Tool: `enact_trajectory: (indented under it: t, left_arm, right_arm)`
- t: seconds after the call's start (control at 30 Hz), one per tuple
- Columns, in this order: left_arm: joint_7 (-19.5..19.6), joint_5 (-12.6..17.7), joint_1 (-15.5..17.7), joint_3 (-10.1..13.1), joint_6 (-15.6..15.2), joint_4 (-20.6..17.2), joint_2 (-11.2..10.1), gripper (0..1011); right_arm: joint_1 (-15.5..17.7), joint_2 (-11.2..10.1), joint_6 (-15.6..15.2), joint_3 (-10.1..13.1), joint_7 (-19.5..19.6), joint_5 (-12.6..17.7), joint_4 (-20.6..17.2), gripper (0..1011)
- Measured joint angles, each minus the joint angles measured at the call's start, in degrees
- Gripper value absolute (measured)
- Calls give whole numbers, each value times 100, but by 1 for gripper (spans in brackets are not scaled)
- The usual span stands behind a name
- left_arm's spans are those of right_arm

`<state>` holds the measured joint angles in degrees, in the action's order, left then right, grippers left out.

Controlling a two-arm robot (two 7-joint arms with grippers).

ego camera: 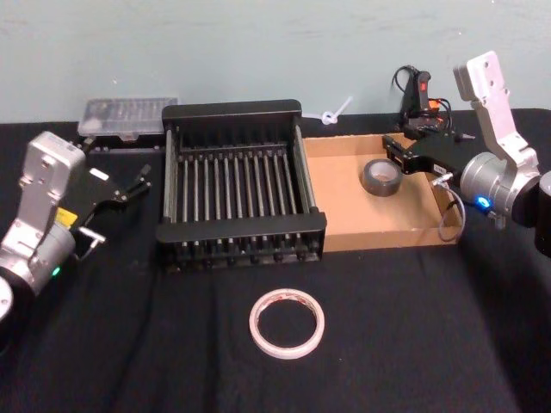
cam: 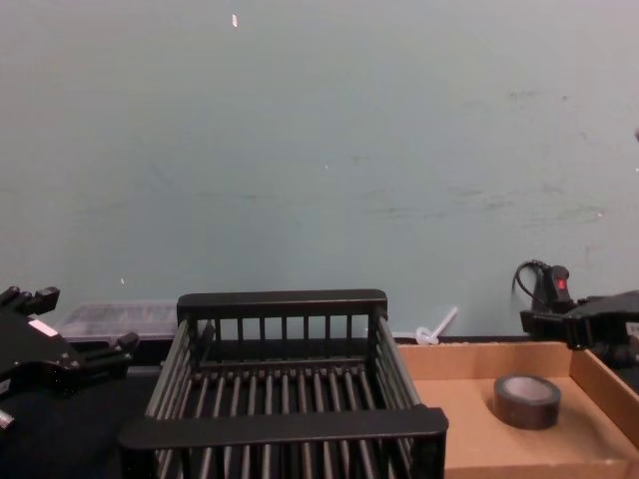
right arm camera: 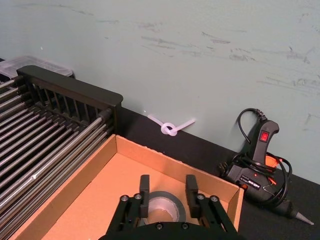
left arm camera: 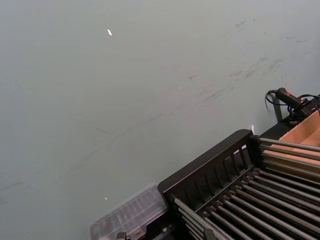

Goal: Pick up the white tape and place it into the black box , Pick up the silver tape and place it into the brown box.

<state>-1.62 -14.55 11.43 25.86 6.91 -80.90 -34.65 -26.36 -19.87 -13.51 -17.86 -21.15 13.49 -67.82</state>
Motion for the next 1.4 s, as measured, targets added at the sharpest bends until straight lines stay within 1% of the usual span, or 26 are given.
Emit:
enact_trajectory:
  t: [0.03,0.07,0.1,0.13,0.2,0.23,0.3,0.33,0.37,0.4,0.47,0.57,0.67,1.2,1.27,1.33,1.37,1.4]
  left_arm:
    - [0,0,0,0,0,0,0,1001]
    - [0,0,0,0,0,0,0,1001]
    - [0,0,0,0,0,0,0,1001]
    - [0,0,0,0,0,0,0,1001]
    - [0,0,0,0,0,0,0,1001]
    - [0,0,0,0,0,0,0,1001]
    - [0,0,0,0,0,0,0,1001]
    - [0,0,0,0,0,0,0,1001]
    - [0,0,0,0,0,0,0,1001]
    - [0,0,0,0,0,0,0,1001]
    - [0,0,0,0,0,0,0,1001]
    - [0,0,0,0,0,0,0,1001]
    - [0,0,0,0,0,0,0,1001]
    - [0,0,0,0,0,0,0,1001]
    - [0,0,0,0,0,0,0,1001]
    - [0,0,0,0,0,0,0,1001]
    - [0,0,0,0,0,0,0,1001]
    - [0,0,0,0,0,0,0,1001]
  right_arm:
    - [1,-1,-1,1,0,1,-1,449]
    - [2,-1,-2,2,1,3,-1,498]
    - [2,-2,-2,3,1,3,-2,498]
    - [3,-2,-3,3,1,3,-2,559]
    - [3,-3,-4,4,1,4,-3,593]
    - [4,-3,-4,5,1,4,-4,663]
    - [5,-3,-6,6,1,6,-5,722]
    - [5,-3,-6,6,1,6,-6,722]
    - [5,-3,-6,6,1,7,-6,780]
    - [6,-3,-7,6,1,7,-6,790]
    - [6,-3,-8,6,1,8,-8,867]
    - [6,-3,-10,6,1,10,-9,952]
    - [6,-4,-12,6,1,12,-10,1002]
    - [35,-15,2,24,-10,26,-56,1003]
    - [86,-40,14,48,-27,52,-141,1003]
    - [174,-90,17,78,-64,93,-305,1002]
    - [174,-90,17,78,-64,93,-305,1002]
    - [232,-126,17,92,-86,115,-408,1002]
